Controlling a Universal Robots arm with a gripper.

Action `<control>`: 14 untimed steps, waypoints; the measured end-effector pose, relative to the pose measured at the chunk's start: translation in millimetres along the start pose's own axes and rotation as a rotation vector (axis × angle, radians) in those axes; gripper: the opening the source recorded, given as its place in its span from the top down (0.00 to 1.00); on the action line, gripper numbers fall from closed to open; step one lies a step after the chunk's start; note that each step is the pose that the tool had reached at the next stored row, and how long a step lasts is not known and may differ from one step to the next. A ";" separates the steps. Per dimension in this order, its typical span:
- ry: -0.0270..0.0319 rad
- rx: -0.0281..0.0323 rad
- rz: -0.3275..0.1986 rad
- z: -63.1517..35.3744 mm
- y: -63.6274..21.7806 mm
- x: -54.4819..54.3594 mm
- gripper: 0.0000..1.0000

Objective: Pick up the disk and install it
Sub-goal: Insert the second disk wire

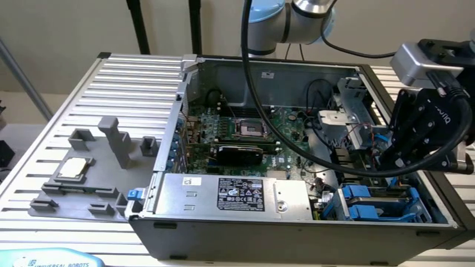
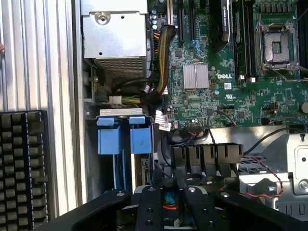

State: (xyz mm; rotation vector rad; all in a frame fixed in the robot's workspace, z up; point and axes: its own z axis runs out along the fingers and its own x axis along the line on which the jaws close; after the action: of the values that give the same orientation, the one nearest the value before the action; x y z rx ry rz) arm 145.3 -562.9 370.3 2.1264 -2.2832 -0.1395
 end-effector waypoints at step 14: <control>0.0071 0.0016 -0.002 2.8 9.3 2.8 0.84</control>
State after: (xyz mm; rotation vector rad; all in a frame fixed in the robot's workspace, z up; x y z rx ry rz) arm 135.7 -564.9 368.1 2.1269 -2.2777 -0.1299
